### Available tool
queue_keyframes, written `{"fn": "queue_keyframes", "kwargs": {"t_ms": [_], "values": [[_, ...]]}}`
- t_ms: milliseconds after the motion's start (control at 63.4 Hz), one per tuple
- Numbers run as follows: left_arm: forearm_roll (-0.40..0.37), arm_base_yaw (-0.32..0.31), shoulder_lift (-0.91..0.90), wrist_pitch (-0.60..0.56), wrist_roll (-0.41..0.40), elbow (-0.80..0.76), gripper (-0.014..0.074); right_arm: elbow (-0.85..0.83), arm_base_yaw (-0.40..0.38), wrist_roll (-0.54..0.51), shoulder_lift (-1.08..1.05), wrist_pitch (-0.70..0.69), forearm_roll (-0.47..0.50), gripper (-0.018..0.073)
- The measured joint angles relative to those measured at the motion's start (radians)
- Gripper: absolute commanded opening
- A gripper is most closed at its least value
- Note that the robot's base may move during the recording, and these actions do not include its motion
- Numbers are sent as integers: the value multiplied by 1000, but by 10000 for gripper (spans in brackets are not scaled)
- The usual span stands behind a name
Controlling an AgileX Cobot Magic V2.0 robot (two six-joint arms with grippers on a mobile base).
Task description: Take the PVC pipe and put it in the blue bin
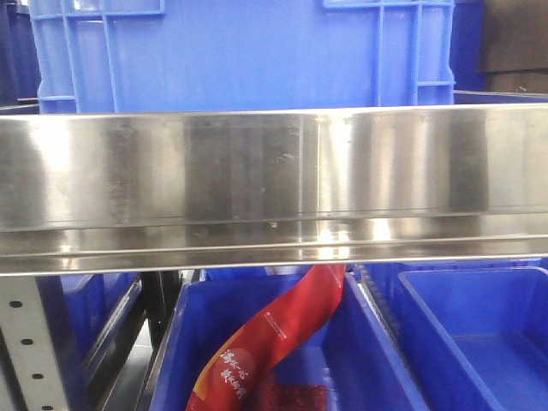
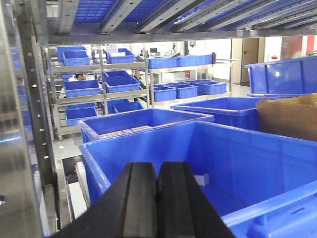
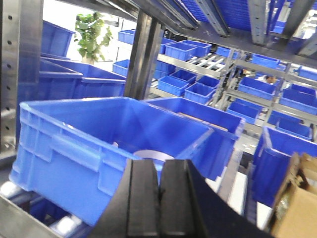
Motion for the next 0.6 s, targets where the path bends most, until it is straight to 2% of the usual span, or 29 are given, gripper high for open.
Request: {"fn": "queue_keyframes", "kwargs": {"t_ms": [600], "values": [[0,0,-9,-14,0,1,-111,2,0,4,-24,2,-6,-162]]}}
